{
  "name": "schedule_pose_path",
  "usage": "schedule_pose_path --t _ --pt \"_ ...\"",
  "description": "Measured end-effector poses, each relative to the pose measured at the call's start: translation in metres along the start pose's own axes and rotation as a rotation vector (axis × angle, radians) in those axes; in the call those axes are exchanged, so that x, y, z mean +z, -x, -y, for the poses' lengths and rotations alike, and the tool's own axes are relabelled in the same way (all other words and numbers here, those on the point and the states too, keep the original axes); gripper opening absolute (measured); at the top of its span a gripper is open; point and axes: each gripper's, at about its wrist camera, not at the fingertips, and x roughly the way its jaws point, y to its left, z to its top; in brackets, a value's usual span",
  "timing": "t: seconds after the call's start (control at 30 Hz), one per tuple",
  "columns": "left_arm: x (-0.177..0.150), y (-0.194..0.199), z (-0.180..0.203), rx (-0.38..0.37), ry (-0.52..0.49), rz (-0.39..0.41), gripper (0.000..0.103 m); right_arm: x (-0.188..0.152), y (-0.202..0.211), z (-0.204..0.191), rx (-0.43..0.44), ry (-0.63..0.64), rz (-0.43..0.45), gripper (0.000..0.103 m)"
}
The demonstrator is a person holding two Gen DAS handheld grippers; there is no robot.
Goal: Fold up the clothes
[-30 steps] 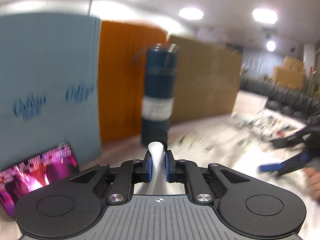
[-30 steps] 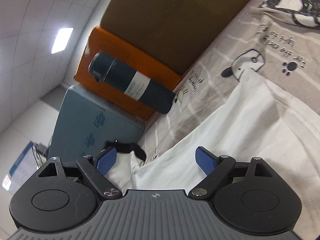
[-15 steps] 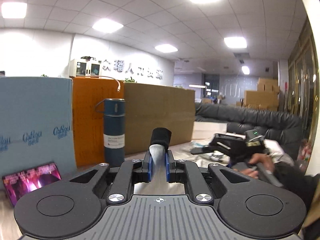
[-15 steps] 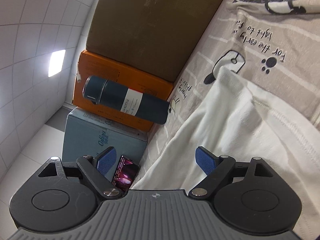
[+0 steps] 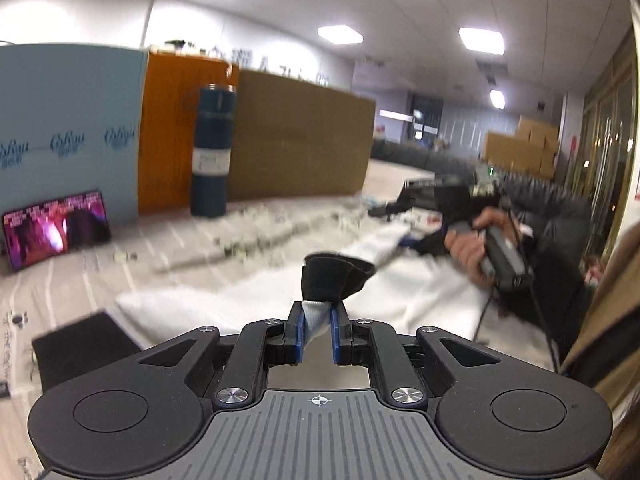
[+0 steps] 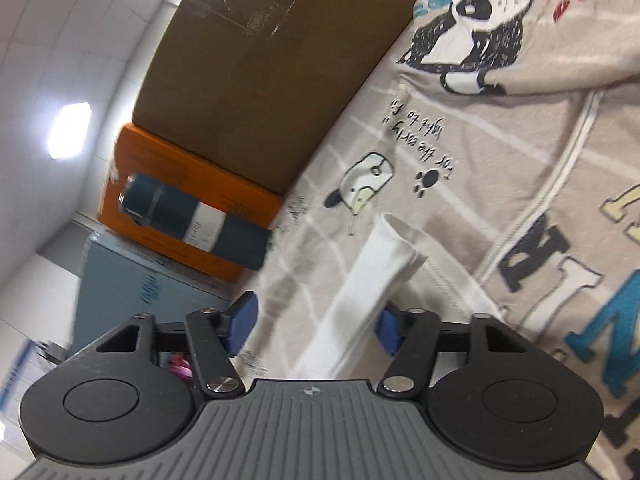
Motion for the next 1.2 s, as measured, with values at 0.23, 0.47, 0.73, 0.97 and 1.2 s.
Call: schedule_pose_path --t 0.23,0.47,0.73,0.97,1.2 --pt "-0.011 0.006 0.000 -0.028 -0.057 -0.087 0.018 -0.005 0.006 0.000 -0.081 0.081 0.039 0.014" --pt "0.015 0.018 -0.009 -0.101 0.019 0.111 0.073 -0.007 0.008 -0.004 -0.129 0.112 0.056 0.014" --pt "0.041 -0.080 -0.008 0.141 0.009 -0.139 0.074 -0.007 0.012 -0.006 -0.167 0.139 0.087 0.014" --pt "0.026 -0.110 0.023 0.153 -0.172 -0.254 0.083 -0.011 0.030 -0.020 -0.239 0.281 0.249 0.041" --pt "0.031 -0.090 0.042 0.236 -0.211 -0.185 0.083 0.001 0.022 -0.031 -0.215 0.395 0.128 0.049"
